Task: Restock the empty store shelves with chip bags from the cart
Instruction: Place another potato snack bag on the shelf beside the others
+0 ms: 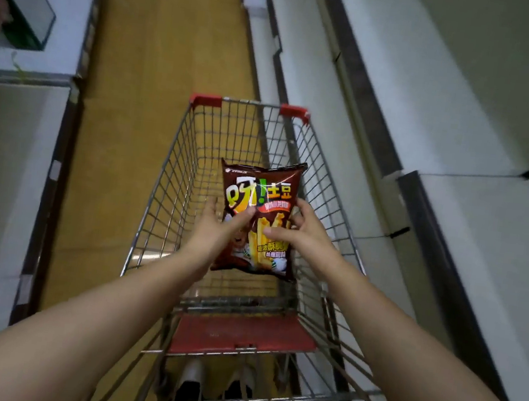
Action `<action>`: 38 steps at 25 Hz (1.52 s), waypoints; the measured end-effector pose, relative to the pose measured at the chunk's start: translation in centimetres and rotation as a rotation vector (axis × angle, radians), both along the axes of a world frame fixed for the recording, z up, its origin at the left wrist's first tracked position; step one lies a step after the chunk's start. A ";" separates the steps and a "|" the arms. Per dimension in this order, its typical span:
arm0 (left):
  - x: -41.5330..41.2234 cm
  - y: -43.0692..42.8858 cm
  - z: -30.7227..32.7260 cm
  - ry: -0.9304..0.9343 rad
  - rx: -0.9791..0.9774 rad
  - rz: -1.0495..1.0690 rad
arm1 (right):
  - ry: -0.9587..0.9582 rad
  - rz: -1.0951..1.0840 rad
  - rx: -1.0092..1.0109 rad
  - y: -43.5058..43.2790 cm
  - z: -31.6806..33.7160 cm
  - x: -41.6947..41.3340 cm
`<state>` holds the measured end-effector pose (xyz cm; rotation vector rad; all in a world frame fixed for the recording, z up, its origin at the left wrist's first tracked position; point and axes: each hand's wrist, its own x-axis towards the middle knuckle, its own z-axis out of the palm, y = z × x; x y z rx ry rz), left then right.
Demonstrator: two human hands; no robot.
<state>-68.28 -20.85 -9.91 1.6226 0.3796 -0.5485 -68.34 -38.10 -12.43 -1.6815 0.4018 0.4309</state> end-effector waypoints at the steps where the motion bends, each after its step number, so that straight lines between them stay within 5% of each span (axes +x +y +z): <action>1: 0.3 0.1 2.1 -0.041 -0.070 -0.013 | -0.034 -0.012 0.000 0.1 2.4 -0.5; 10: -0.2 -1.6 20.8 -0.461 -0.468 -0.167 | -0.473 -0.254 -0.065 -0.1 25.3 -6.6; 20: -13.4 -12.1 36.4 -0.613 -0.766 -0.588 | -0.857 -0.589 -0.341 -5.4 40.5 -26.8; 30: -27.1 -24.6 42.8 -0.431 -0.650 -1.037 | -0.742 -1.030 -0.755 -12.8 44.3 -42.7; 38: -30.6 -34.6 43.5 -0.458 -0.677 -1.193 | -0.483 -1.270 -0.935 -17.4 45.2 -45.6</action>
